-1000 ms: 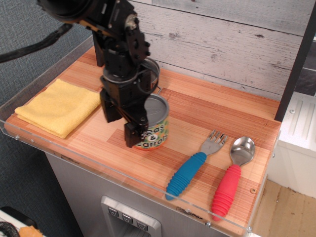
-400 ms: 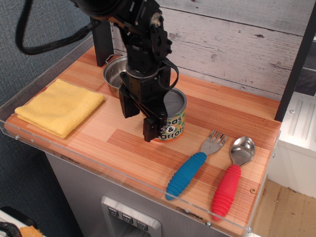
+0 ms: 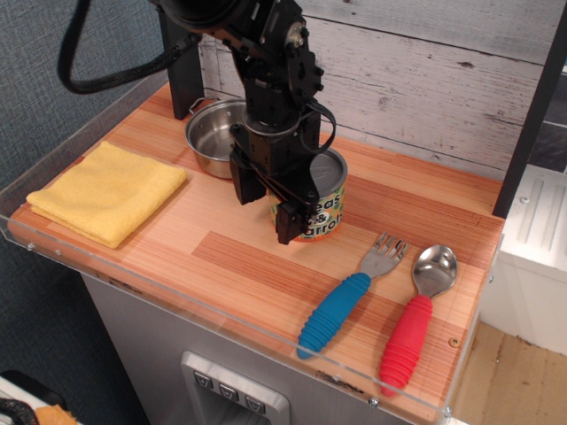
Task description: Move the can to the right of the pot
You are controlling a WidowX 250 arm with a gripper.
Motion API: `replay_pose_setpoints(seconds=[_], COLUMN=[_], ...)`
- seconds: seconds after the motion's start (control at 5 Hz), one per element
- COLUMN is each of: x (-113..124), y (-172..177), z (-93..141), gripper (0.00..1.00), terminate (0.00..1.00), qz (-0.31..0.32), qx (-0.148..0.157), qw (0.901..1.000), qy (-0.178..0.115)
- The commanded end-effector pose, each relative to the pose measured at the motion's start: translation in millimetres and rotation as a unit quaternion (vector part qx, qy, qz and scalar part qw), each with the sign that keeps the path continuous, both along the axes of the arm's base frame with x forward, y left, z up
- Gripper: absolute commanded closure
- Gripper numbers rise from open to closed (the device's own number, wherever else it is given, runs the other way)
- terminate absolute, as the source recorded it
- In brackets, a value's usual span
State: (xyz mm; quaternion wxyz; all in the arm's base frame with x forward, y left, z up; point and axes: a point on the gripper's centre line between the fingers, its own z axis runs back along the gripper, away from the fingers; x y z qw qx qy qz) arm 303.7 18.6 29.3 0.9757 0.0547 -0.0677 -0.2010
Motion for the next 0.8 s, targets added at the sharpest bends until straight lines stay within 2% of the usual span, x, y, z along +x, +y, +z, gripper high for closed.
replay_pose_setpoints(seconds=[0.0,0.6], x=[30.9,66.4], y=[-12.3,-39.4], z=[16.6,24.2], gripper=[0.0,0.0], terminate=[0.0,0.0], qz=[0.002,-0.009], qx=[0.001,-0.011], qw=[0.9995,0.9988], qy=[-0.031,-0.046])
